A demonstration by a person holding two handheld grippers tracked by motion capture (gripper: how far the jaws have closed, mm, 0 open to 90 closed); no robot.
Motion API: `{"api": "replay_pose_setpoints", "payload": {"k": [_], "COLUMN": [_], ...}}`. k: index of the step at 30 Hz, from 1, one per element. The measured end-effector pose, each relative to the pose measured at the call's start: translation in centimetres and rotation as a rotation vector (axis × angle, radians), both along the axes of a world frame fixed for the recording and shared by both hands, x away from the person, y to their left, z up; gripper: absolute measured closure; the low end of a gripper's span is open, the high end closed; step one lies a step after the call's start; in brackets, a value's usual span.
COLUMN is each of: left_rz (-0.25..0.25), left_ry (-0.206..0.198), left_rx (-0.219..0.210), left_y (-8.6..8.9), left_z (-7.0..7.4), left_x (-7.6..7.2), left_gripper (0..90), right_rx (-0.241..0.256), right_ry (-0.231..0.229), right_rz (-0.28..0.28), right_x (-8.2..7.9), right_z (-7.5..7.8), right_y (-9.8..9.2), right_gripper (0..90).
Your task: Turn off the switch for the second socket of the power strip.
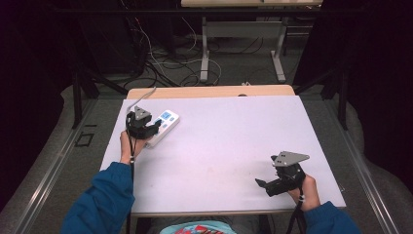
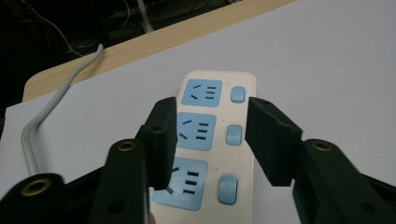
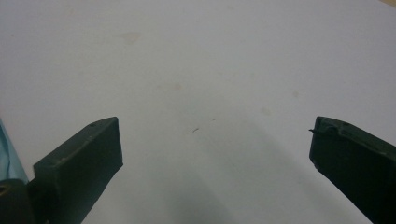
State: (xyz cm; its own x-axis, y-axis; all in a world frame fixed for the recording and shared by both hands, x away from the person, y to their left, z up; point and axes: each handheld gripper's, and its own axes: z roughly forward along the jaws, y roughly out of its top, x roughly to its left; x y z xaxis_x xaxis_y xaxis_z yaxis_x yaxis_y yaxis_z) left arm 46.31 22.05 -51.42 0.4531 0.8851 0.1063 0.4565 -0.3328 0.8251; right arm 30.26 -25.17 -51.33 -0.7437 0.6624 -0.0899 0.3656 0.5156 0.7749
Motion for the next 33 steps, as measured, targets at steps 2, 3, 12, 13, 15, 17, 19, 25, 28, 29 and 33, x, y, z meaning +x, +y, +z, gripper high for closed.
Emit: {"api": "replay_pose_setpoints", "payload": {"k": [2, 3, 12, 13, 15, 17, 19, 25, 28, 29, 33], "left_rz": [-0.004, -0.004, -0.039, -0.038, -0.039, -0.036, -0.041, -0.053, -0.072, -0.075, -0.096], "left_ry": [0.000, 0.000, -0.008, -0.012, -0.019, -0.016, -0.015, 0.007, 0.022, 0.026, 0.047], "left_rx": [-0.006, -0.006, -0.026, -0.036, -0.042, -0.050, -0.049, -0.049, -0.039, -0.038, -0.015], "left_y": [0.0, 0.0, 0.1, -0.1, -0.1, -0.3, -0.3, -0.4, -0.7, -0.7, -1.0], "left_z": [0.0, -0.1, -0.6, -0.7, -0.7, -0.9, -1.0, -1.4, -1.7, -1.8, -2.0], "left_x": [0.1, 0.1, 0.6, 0.7, 0.8, 0.9, 1.1, 1.5, 1.8, 1.9, 2.2], "left_gripper": [59.3, 61.5, 77.4, 79.4, 84.2, 87.3, 89.6, 89.8, 89.8, 89.9, 89.8], "right_rx": [0.000, 0.000, -0.004, -0.002, -0.004, 0.000, 0.001, -0.001, -0.005, -0.005, -0.006], "right_ry": [0.001, 0.001, -0.001, -0.001, -0.004, 0.002, 0.004, 0.002, 0.003, 0.003, 0.009], "right_rz": [0.000, 0.001, 0.006, 0.001, 0.006, -0.001, -0.002, 0.001, 0.002, 0.004, -0.001], "right_x": [0.0, 0.0, 0.0, 0.0, 0.1, 0.0, 0.0, 0.0, 0.0, 0.0, 0.0], "right_z": [0.0, 0.0, 0.0, 0.0, 0.0, 0.0, 0.0, 0.0, 0.0, 0.0, 0.0], "right_y": [0.0, 0.0, 0.0, 0.0, 0.0, 0.0, 0.0, 0.0, 0.0, 0.0, 0.0], "right_gripper": [2.1, 2.1, 2.3, 2.4, 2.4, 2.4, 2.4, 2.5, 2.5, 2.5, 2.5]}}
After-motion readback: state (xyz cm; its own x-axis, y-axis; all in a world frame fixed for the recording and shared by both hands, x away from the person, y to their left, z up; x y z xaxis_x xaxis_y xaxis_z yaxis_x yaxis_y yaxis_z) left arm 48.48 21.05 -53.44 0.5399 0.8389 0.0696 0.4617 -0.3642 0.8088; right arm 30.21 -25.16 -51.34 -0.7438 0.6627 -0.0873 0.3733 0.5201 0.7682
